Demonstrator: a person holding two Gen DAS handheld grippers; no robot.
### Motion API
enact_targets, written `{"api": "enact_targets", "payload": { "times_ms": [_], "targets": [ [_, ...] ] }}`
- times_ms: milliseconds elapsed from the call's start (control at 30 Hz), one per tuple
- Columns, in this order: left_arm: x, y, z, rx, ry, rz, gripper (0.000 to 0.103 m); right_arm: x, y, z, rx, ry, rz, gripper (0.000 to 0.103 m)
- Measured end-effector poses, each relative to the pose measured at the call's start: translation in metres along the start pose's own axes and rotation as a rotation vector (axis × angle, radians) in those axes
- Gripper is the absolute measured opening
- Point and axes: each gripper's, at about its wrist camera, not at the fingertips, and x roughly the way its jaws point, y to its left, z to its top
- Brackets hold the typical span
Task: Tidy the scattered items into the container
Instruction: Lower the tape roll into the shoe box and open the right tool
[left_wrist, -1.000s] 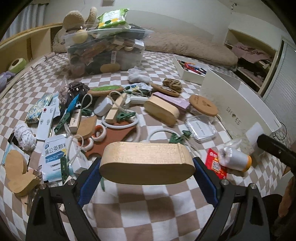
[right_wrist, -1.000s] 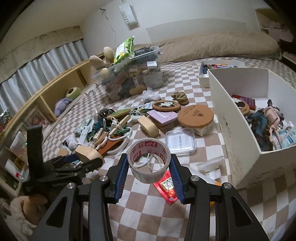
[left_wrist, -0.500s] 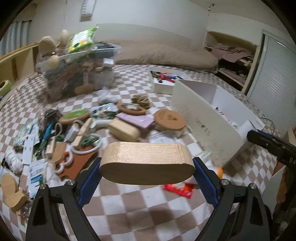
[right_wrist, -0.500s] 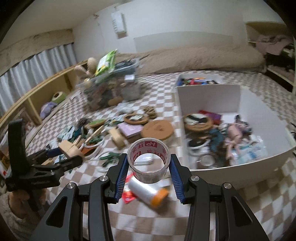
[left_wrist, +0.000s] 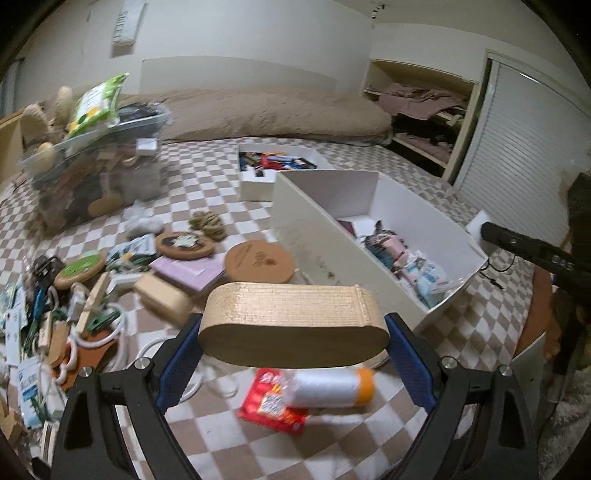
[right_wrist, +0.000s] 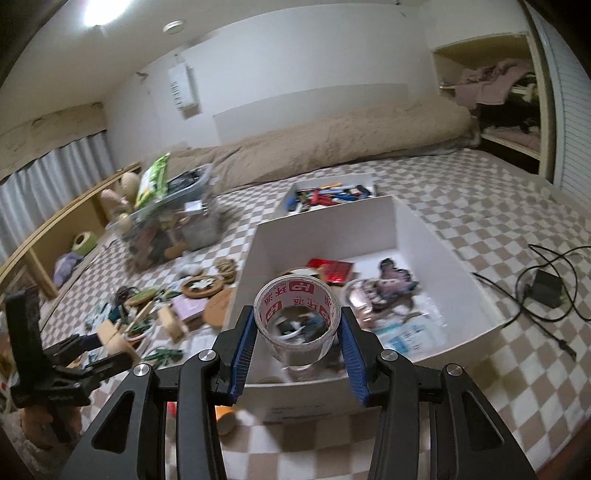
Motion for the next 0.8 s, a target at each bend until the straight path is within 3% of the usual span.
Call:
{"api": "enact_targets", "payload": {
  "times_ms": [333, 500, 733, 800],
  "targets": [
    [0.018, -0.030, 0.038, 0.049, -0.030, -0.051, 0.094, 0.039, -0.046, 0.021, 0.037, 0.068, -0.097, 0.045],
    [0.038, -0.040, 0.050, 0.070, -0.017, -0.067, 0.094, 0.064, -0.067, 0.032, 0.093, 0.116, -0.117, 0.045],
    [0.066, -0.049, 0.071, 0.049, 0.006, -0.109, 0.094, 0.090, -0.078, 0.042, 0.075, 0.167, -0.156, 0.046],
    [0.074, -0.050, 0.079, 0.036, 0.011, -0.123, 0.094, 0.094, -0.080, 0.043, 0.072, 0.173, -0.148, 0.051]
  ]
}}
